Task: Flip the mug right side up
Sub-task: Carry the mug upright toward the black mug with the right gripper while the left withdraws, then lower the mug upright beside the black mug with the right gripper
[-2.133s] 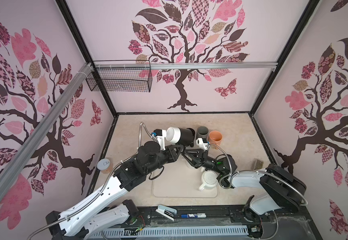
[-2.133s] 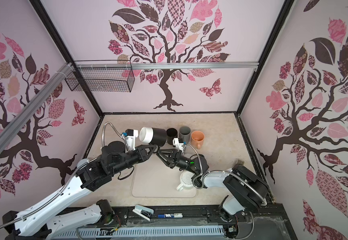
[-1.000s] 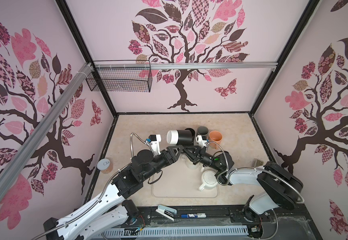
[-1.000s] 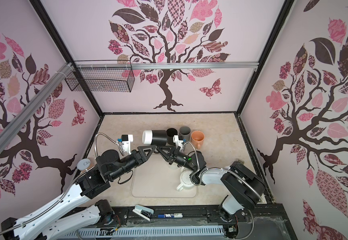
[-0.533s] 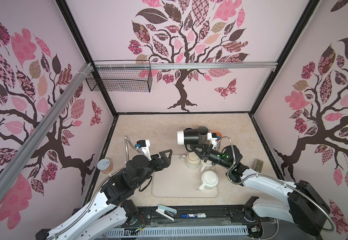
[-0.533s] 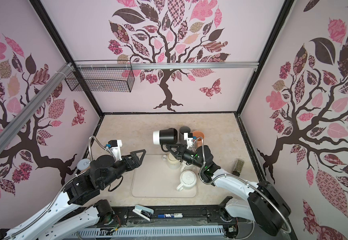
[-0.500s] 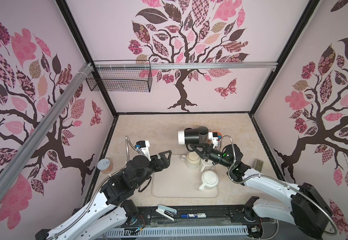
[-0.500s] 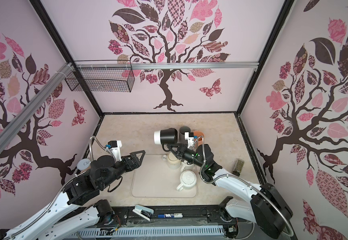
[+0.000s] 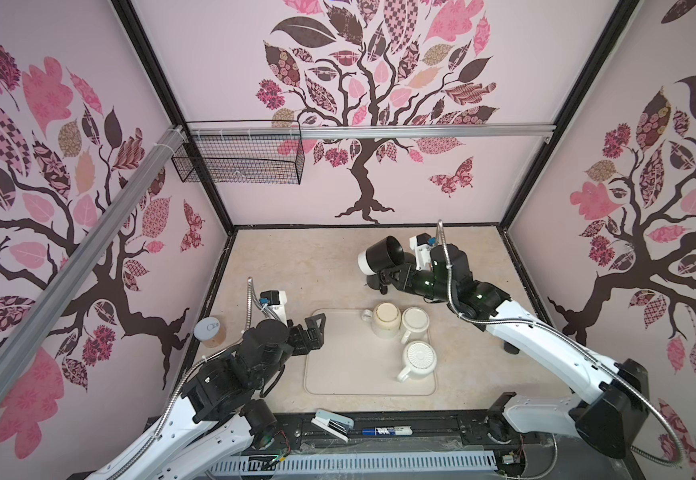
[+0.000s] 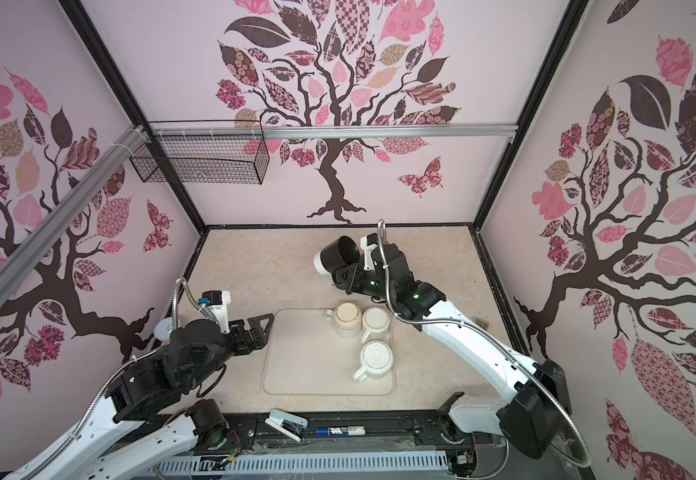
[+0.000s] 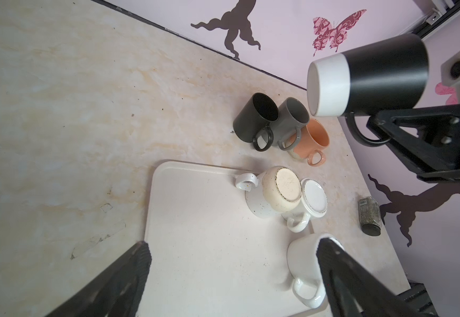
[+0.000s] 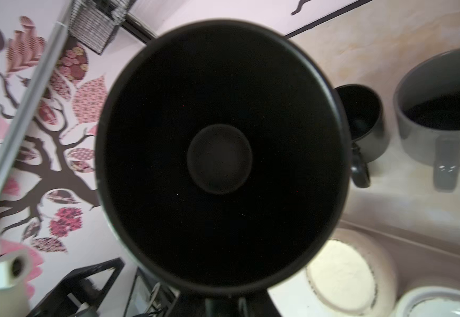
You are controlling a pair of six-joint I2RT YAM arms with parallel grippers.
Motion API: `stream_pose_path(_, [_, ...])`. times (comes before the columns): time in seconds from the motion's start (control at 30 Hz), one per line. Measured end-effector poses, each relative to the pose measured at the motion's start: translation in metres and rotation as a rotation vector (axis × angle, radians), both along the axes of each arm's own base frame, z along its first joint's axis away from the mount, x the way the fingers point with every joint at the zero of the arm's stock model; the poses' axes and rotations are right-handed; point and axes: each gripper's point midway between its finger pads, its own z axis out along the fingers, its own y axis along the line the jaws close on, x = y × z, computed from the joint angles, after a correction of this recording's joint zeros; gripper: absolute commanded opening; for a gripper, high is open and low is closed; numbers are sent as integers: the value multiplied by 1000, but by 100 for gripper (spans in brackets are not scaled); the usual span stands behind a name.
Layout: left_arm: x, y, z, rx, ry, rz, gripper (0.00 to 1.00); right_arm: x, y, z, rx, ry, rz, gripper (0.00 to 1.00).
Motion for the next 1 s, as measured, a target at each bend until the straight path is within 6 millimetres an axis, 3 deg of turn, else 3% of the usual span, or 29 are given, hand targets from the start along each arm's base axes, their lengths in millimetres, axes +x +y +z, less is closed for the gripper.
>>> stream_pose_path(0.2, [0, -2, -24, 49, 46, -8, 97, 33, 18, -18, -184, -12, -33, 0])
stream_pose_path(0.4, [-2, 0, -26, 59, 45, -17, 97, 52, 54, -35, -324, -42, -12, 0])
stream_pose_path(0.57, [-4, 1, -29, 59, 45, -22, 97, 67, 76, -65, -452, -49, -13, 0])
stream_pose_path(1.0, [-11, -2, -41, 47, 70, -55, 97, 98, 81, -140, -654, 19, -47, 0])
